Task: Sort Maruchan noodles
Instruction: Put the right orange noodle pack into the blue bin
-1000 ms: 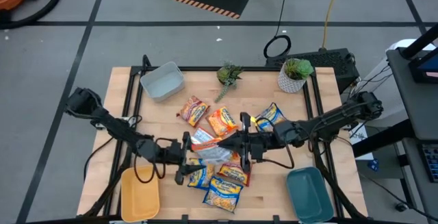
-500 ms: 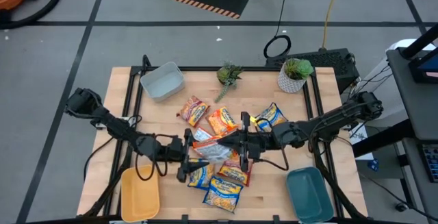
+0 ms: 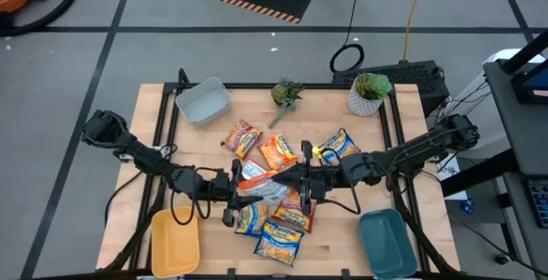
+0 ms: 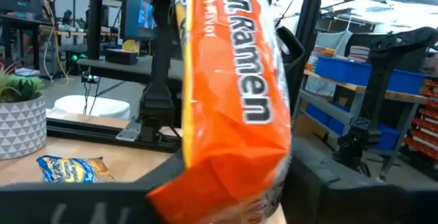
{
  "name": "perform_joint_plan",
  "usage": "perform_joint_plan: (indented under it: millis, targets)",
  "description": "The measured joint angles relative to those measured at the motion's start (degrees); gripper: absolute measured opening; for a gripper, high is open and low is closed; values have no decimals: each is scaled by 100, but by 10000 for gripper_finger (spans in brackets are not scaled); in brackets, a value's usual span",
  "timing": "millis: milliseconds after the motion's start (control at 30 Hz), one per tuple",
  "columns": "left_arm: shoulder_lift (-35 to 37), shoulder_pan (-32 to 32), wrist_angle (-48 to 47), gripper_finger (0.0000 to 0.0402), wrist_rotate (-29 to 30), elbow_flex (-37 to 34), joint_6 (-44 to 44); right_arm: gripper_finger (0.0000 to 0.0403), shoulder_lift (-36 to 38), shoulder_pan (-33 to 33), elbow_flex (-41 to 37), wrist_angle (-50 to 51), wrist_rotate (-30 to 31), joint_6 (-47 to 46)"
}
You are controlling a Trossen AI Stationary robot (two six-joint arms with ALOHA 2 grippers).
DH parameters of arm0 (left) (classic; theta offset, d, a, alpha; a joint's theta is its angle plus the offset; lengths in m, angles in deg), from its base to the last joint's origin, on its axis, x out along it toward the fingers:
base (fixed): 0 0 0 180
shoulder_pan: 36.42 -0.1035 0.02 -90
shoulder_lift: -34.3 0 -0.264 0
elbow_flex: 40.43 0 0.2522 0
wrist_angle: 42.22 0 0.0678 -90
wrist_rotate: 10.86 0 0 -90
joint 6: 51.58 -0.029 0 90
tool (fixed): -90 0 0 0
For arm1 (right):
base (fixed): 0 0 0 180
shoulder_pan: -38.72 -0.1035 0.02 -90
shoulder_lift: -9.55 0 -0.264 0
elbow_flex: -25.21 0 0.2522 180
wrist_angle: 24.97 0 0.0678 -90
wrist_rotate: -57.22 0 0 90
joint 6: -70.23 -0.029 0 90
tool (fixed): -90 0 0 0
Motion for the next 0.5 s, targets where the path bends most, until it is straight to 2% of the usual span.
perform_joint_plan:
  millis: [133, 233, 500]
  targets:
    - [0, -4, -2, 122, 7, 0, -171, 2, 4, 0, 0, -1, 15, -225]
    - [0, -4, -4, 133, 31, -2, -275, 14, 9, -11, 0, 4, 278, -479]
    - [0, 63, -242, 138, 438, -2, -758, 81, 479, 17, -2, 837, 450, -2120]
